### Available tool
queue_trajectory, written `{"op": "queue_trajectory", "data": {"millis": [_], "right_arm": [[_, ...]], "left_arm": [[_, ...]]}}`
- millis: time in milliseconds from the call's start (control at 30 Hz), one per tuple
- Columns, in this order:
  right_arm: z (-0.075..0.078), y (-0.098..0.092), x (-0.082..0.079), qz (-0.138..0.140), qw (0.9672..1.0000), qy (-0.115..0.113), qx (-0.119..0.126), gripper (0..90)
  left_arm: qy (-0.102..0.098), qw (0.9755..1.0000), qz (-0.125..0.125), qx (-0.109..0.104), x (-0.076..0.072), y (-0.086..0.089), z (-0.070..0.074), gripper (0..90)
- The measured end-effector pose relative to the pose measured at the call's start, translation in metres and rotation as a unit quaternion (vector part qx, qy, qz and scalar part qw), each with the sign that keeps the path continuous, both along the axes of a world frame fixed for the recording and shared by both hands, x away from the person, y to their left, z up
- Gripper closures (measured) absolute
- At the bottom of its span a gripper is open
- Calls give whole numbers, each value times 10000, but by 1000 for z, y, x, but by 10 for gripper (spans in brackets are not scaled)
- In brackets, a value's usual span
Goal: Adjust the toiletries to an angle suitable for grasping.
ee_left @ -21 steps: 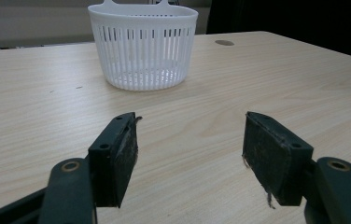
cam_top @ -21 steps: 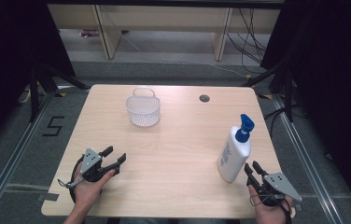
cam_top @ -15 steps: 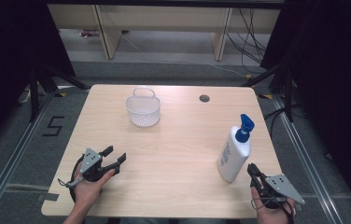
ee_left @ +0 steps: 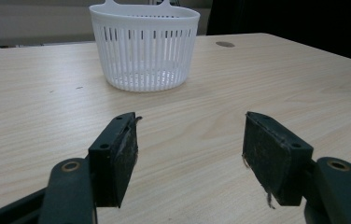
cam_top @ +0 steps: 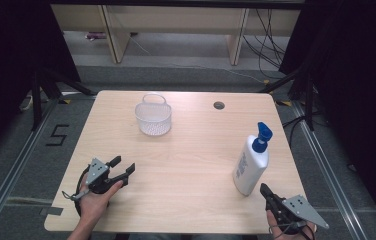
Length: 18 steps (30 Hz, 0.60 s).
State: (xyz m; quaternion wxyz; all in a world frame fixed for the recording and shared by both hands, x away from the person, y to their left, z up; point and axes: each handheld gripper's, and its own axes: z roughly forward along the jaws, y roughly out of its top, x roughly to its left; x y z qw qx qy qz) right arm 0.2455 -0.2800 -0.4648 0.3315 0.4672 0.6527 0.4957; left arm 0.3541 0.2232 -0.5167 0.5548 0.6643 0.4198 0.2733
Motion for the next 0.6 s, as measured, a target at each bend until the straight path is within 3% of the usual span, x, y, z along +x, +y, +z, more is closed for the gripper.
{"op": "queue_trajectory", "data": {"millis": [33,167,267,333,433,500,533,600], "right_arm": [[2,3,-3,2,9998,131,116,900],[7,14,-4,210,9997,-17,77,900],[10,19,-4,246,9997,10,74,900],[11,25,0,331,9994,-116,27,900],[11,28,4,291,9996,13,14,900],[10,29,7,329,9994,-81,20,900],[11,32,9,295,9996,10,51,900],[12,34,12,331,9994,-32,-8,900]], "left_arm": [[1,10000,-2,1,0,0,0,348],[5,10000,-3,0,0,0,0,348],[10,10000,-4,0,0,0,0,347],[19,10000,-7,-4,0,0,-1,347],[17,10000,-5,-11,0,0,0,347],[17,10000,-3,-15,0,0,-1,347],[18,10000,-7,-11,0,1,-1,347],[19,10000,-7,-21,0,0,-1,347]]}}
